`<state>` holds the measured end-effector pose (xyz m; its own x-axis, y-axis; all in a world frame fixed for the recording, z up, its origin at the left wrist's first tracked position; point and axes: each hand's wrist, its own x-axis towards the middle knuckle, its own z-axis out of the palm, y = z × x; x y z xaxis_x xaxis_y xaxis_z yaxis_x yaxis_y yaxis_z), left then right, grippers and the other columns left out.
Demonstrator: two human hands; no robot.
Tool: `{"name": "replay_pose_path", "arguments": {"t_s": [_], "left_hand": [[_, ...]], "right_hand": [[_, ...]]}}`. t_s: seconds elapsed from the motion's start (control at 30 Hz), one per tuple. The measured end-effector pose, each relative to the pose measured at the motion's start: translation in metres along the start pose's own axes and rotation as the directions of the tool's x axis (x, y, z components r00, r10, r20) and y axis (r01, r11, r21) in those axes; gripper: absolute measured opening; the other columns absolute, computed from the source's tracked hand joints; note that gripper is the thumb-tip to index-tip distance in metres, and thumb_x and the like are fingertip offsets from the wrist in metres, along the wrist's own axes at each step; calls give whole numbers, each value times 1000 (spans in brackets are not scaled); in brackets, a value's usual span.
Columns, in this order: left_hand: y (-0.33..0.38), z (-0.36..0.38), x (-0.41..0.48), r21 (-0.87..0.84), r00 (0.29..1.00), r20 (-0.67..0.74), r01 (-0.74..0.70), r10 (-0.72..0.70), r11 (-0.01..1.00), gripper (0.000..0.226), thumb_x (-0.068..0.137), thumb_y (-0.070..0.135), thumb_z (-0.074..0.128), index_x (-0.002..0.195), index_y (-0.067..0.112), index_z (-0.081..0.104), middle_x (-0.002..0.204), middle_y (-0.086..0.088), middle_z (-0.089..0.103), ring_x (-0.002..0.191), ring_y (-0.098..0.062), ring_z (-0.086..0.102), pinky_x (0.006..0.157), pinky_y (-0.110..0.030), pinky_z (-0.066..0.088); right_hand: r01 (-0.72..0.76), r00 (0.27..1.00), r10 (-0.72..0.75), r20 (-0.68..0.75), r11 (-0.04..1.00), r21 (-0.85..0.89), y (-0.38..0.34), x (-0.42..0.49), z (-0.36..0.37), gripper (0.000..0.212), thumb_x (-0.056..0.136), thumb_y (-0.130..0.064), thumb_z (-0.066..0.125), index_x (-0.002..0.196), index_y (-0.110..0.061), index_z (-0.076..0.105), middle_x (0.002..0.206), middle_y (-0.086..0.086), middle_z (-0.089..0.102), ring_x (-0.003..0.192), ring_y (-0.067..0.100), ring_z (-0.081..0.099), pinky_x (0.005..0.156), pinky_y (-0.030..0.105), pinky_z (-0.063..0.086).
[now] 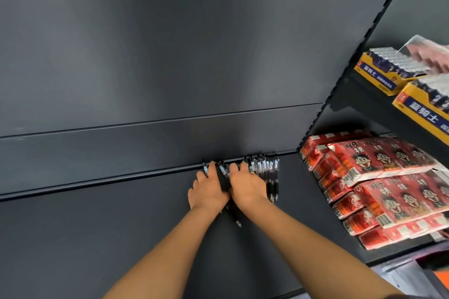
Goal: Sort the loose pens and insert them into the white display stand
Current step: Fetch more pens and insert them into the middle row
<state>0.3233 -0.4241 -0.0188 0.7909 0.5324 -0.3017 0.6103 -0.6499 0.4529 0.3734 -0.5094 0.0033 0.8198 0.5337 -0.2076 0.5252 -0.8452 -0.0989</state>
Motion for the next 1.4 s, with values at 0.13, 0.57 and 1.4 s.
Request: {"name": "replay_pose_path", "arguments": {"t_s": [0.13, 0.57, 1.4], "left_hand": [[-6, -3, -4, -1, 997, -2, -77, 77, 997, 65, 82, 36, 59, 138, 28, 26, 123, -10, 37, 112, -30, 48, 86, -41, 46], [-21, 6, -12, 155, 964, -71, -244, 257, 957, 40, 96, 34, 45, 132, 21, 32, 111, -7, 61, 105, -26, 56, 79, -35, 43], [-24, -15, -3, 343, 999, 24, -47, 41, 938, 62, 89, 13, 54, 141, 10, 20, 130, -9, 46, 116, -28, 50, 81, -39, 49]], "right_hand": [[23, 999, -23, -24, 1000, -20, 2, -2, 5, 48, 87, -10, 58, 128, -18, 36, 123, 12, 40, 93, 33, 58, 57, 35, 39], [24, 995, -22, -93, 999, 25, 6, 3, 7, 27, 93, -19, 55, 117, -10, 47, 114, 13, 57, 96, 33, 63, 62, 34, 41], [5, 999, -5, 32, 1000, -10, -14, 14, 12, 30, 85, -6, 55, 115, -5, 50, 112, 15, 64, 104, 34, 62, 67, 32, 41]]}}
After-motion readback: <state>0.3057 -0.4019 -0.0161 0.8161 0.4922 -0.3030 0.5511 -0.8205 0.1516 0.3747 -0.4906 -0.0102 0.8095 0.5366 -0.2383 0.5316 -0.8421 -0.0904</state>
